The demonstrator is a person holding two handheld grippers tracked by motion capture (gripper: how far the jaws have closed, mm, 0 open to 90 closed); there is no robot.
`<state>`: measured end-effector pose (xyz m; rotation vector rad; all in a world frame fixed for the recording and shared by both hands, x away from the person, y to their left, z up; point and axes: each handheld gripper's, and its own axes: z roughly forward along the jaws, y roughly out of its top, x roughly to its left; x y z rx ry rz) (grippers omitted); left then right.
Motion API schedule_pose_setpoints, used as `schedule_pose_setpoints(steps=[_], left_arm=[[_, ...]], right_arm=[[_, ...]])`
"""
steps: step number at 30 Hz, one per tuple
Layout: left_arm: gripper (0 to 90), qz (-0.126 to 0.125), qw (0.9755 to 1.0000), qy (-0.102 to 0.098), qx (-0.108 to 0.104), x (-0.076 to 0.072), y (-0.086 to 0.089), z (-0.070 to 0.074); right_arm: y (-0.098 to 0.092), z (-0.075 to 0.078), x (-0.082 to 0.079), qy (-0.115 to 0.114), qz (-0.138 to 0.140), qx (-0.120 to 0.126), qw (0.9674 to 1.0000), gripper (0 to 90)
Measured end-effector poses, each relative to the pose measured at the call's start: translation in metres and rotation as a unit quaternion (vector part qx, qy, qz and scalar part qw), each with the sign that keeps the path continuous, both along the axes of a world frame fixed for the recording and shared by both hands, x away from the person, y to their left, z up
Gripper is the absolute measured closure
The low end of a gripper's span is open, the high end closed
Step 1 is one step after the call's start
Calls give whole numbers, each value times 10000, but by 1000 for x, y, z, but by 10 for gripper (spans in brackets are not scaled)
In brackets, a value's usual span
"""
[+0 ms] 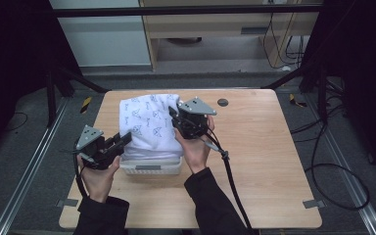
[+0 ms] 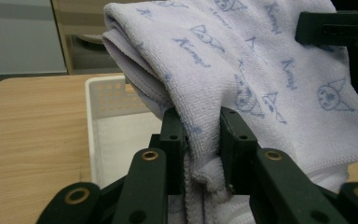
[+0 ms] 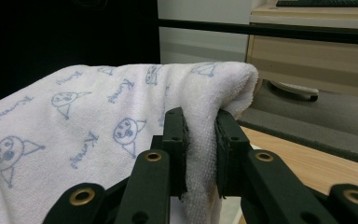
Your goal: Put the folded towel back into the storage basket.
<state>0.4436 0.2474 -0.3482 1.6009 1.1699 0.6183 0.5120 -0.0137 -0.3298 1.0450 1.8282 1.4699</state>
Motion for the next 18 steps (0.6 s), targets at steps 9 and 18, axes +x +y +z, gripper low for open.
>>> schedule_pose_setpoints(steps=[9, 18], left_arm=[[725, 125, 9999, 105, 41, 10, 8, -8], [725, 174, 9996, 207, 111, 20, 15, -20]], right_arm=[[12, -9, 12, 99, 45, -69, 9999, 769], [20, -21, 20, 166, 3, -111, 9998, 769]])
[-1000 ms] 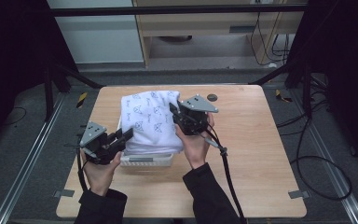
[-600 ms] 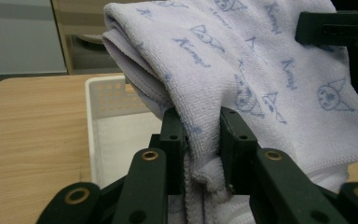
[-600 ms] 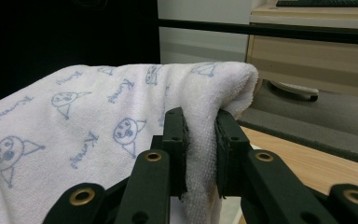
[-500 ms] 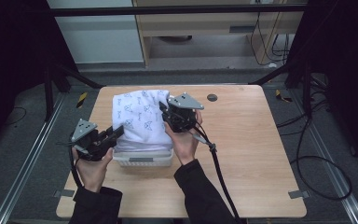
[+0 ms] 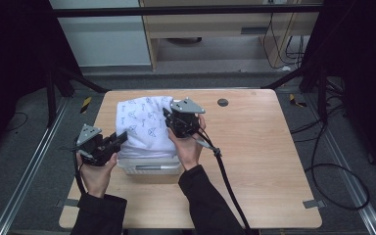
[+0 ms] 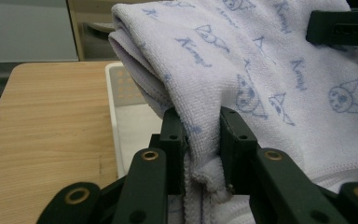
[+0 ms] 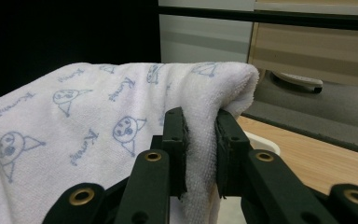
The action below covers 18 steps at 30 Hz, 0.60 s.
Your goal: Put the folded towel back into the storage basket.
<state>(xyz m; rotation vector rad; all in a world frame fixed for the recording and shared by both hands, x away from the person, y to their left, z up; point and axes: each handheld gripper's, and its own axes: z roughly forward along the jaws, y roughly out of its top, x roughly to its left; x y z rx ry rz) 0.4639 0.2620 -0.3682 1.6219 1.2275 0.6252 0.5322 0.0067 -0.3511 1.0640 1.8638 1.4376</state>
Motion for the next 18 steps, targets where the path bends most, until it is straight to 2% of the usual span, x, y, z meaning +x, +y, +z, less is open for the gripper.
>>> schedule_pose_setpoints(steps=[13, 18], left_arm=[[725, 31, 9996, 204, 171, 15, -3, -19], [725, 32, 9994, 297, 159, 21, -3, -27]], right_arm=[[4, -23, 13, 190, -78, -100, 9997, 768], [5, -31, 18, 253, -104, -157, 9995, 768]])
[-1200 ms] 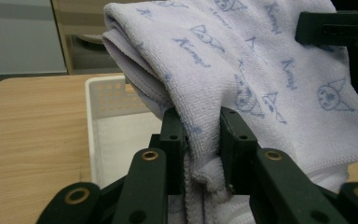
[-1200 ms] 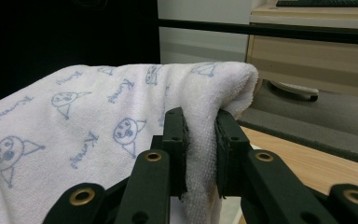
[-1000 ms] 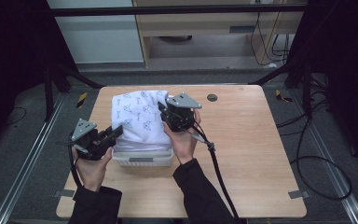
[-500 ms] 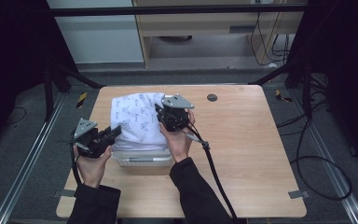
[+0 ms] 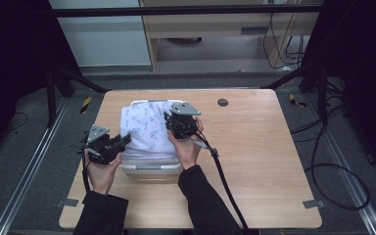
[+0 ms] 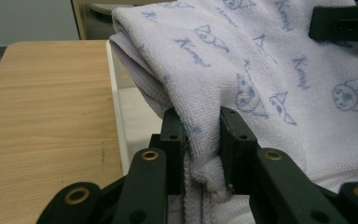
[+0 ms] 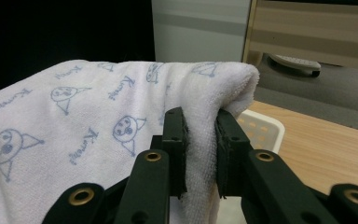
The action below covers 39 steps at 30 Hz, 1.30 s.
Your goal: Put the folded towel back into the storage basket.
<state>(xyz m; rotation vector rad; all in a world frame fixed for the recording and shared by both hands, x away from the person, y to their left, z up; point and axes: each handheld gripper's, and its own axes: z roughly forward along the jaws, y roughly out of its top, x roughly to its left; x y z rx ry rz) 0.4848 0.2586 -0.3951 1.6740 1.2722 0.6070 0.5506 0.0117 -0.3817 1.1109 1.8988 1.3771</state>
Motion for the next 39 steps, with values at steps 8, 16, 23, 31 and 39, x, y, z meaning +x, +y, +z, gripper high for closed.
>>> schedule_pose_setpoints(steps=[8, 16, 23, 31, 39], left_arm=[[725, -18, 9998, 132, 114, 5, -4, -10], [725, -24, 9994, 272, 231, 9, -7, -19], [725, -62, 9987, 375, 325, 11, -10, -25], [724, -9, 9981, 492, 372, 15, -10, -32], [723, 29, 9972, 597, 455, 17, -10, -34]], right_arm=[[-1, -14, 6, 135, -47, -22, 9999, 768], [-3, -28, 8, 280, -58, -56, 9996, 768], [-4, -36, 10, 375, -88, -99, 9992, 766], [-2, -44, 13, 451, -87, -200, 9987, 763], [-1, -50, 17, 587, -28, -331, 9977, 751]])
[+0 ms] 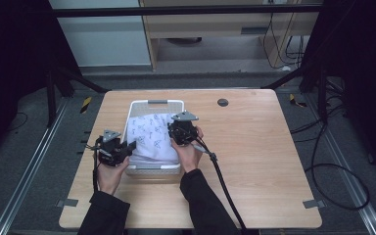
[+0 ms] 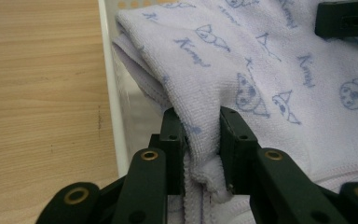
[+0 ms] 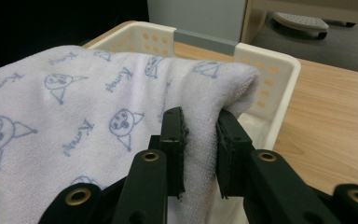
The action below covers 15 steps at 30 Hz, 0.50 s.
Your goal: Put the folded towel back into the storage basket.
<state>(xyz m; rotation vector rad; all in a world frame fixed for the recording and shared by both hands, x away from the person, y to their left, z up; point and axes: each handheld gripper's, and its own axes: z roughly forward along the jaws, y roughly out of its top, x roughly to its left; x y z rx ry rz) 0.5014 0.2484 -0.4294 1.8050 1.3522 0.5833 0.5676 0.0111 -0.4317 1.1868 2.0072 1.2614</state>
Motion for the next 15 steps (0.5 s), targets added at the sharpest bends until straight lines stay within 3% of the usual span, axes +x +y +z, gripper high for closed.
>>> schedule_pose_setpoints(steps=[11, 15], left_arm=[[711, 19, 9998, 144, 115, 3, -2, -4], [672, 88, 9998, 179, 101, 4, -1, -6]], right_arm=[[0, -3, 3, 150, 4, -225, 9996, 691], [-1, -2, 3, 35, -59, -382, 9992, 620]])
